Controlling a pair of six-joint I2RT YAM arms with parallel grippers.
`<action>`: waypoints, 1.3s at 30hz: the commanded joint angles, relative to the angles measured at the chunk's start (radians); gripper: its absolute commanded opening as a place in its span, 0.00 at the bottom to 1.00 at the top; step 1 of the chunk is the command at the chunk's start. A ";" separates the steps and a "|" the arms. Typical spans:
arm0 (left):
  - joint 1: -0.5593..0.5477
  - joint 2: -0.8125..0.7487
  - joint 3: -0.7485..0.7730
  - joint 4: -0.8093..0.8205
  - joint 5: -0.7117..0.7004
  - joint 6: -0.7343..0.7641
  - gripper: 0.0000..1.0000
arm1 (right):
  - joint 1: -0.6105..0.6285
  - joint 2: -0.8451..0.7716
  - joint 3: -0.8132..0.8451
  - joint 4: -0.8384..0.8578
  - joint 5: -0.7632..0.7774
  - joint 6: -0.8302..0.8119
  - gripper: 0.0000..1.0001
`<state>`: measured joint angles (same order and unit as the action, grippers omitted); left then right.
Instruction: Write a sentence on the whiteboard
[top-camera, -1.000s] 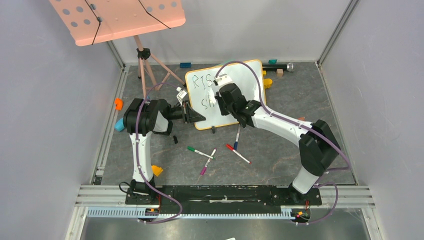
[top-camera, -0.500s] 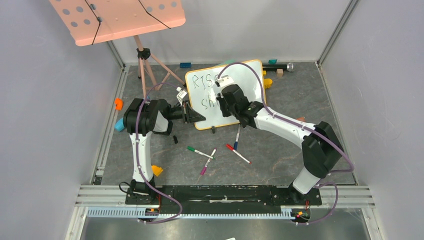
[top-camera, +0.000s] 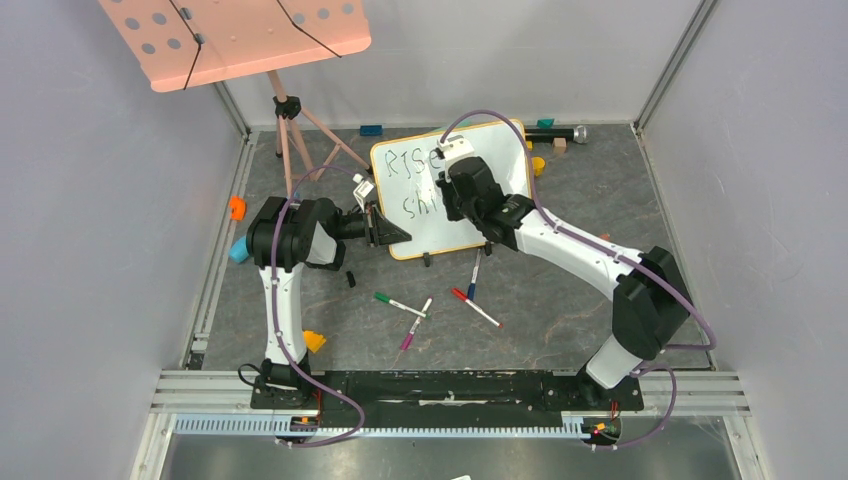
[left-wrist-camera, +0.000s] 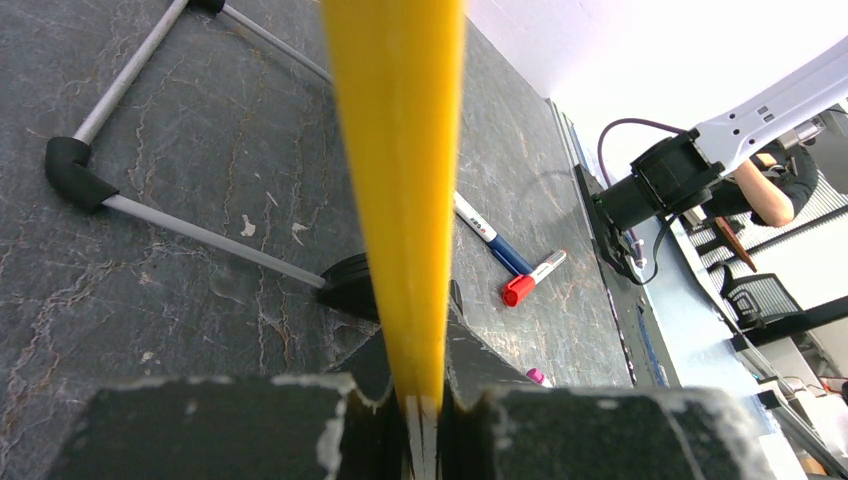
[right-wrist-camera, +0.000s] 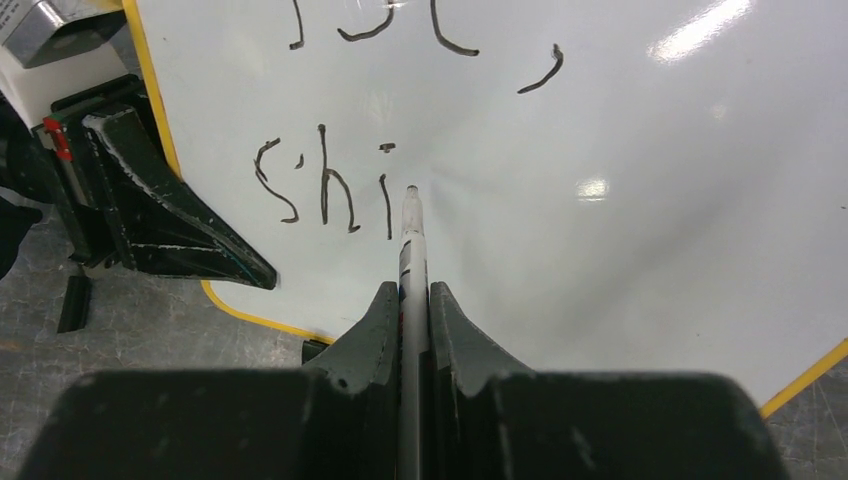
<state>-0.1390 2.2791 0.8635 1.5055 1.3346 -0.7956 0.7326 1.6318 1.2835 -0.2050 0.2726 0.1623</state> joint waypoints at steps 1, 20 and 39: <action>-0.017 0.029 -0.024 0.052 0.099 0.064 0.02 | -0.006 0.013 0.057 -0.006 0.050 -0.024 0.00; -0.017 0.029 -0.024 0.051 0.099 0.065 0.02 | -0.006 0.067 0.071 -0.011 0.063 -0.034 0.00; -0.017 0.030 -0.024 0.051 0.098 0.063 0.02 | -0.006 0.007 -0.077 0.026 0.032 -0.009 0.00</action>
<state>-0.1390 2.2791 0.8635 1.5051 1.3338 -0.7956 0.7311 1.6554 1.2156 -0.2104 0.2916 0.1463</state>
